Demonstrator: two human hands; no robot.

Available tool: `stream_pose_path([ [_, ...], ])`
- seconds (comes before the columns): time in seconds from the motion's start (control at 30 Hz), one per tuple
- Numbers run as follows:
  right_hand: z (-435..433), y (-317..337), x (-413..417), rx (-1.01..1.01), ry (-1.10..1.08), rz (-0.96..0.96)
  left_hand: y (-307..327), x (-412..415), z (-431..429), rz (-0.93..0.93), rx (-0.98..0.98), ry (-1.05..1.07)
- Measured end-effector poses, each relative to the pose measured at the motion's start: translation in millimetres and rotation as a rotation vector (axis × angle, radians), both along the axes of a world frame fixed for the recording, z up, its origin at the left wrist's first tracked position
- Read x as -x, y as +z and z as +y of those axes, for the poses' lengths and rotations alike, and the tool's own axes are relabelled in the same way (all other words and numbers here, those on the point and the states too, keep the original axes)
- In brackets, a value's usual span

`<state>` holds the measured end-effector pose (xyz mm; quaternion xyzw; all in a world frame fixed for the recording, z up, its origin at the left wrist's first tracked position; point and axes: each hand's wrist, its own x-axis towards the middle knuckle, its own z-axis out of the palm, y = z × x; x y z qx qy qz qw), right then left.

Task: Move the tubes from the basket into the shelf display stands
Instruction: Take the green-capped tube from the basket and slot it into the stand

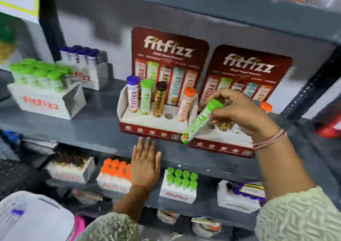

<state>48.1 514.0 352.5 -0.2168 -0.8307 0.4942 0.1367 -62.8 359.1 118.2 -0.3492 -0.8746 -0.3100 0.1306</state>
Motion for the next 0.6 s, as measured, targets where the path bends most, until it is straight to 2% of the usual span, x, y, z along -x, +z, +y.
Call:
stream_pose_path([
  [0.23, 59.8, 21.4, -9.1, -0.255, -0.07, -0.004, -3.3, -7.5, 12.6, 0.002, 0.011, 0.093],
  [0.43, 84.2, 18.6, 9.8, -0.677, -0.07, -0.232, -3.8, -7.6, 13.0, -0.003, 0.047, 0.078],
  [0.6, 89.8, 16.5, 16.6, -0.729, -0.093, -0.325, 0.7, -7.4, 10.4, -0.006, 0.085, 0.051],
])
